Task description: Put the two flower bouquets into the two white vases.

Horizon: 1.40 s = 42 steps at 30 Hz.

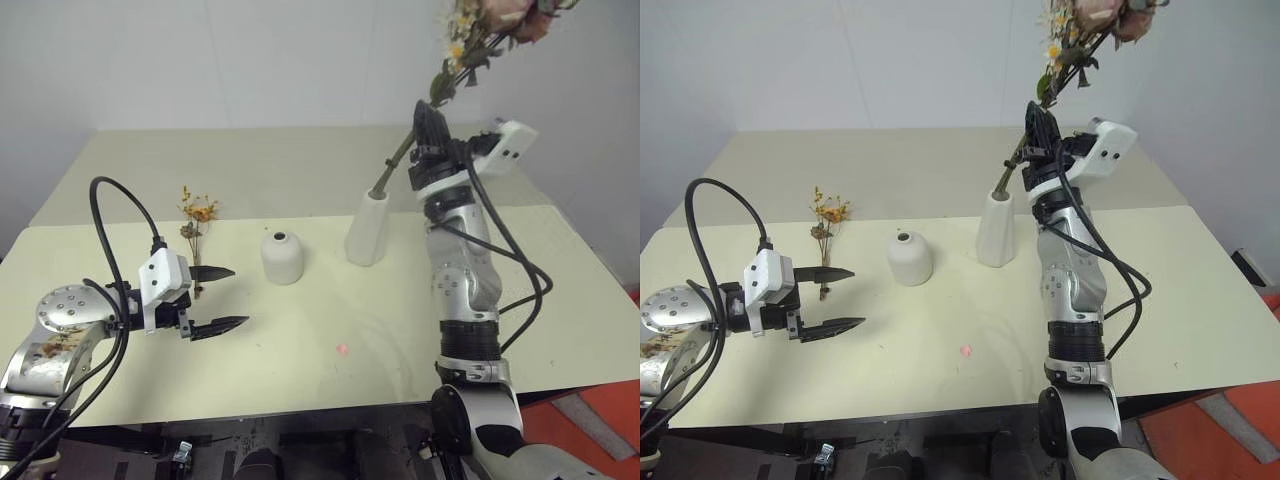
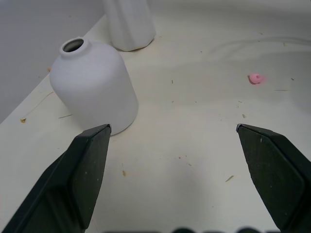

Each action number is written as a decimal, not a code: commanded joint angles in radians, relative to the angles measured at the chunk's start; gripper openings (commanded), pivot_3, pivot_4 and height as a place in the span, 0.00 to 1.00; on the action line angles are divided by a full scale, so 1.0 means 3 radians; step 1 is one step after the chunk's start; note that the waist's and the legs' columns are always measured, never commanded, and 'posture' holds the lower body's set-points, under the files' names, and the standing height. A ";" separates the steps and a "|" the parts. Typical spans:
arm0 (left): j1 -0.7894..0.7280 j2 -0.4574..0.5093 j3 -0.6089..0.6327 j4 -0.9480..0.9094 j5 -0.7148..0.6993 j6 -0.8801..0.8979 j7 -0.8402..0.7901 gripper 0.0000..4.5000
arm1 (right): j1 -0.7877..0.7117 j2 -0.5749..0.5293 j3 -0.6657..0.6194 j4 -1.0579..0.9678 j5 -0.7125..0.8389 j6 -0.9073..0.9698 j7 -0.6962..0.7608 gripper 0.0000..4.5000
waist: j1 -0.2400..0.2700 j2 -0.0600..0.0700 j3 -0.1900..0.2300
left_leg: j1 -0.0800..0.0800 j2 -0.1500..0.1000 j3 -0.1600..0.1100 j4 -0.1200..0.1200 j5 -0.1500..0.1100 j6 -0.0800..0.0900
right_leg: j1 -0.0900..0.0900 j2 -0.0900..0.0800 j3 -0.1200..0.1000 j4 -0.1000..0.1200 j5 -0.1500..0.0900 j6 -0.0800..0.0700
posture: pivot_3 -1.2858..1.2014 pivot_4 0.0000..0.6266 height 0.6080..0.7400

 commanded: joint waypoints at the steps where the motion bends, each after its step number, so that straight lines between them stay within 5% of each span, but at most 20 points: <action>1: 0.0016 0.0045 0.0139 -0.0095 -0.0068 -0.0004 0.0019 1.00 | -0.0054 -0.0024 -0.0013 -0.0049 -0.0017 -0.0123 0.0075 0.05 | -0.0002 0.0000 0.0000 | 0.0000 0.0000 0.0000 0.0000 0.0000 0.0000 | 0.0000 0.0000 0.0000 0.0000 0.0000 0.0000 | 0.52 0.24 1.00; 42: 0.0045 0.0020 0.0128 -0.0163 -0.0084 0.0054 0.0065 1.00 | -0.0125 -0.0035 -0.0071 0.0180 -0.0073 -0.0184 0.0120 0.05 | -0.0002 0.0000 0.0000 | 0.0000 0.0000 0.0000 0.0000 0.0000 0.0000 | 0.0000 0.0000 0.0000 0.0000 0.0000 0.0000 | 0.52 0.24 1.00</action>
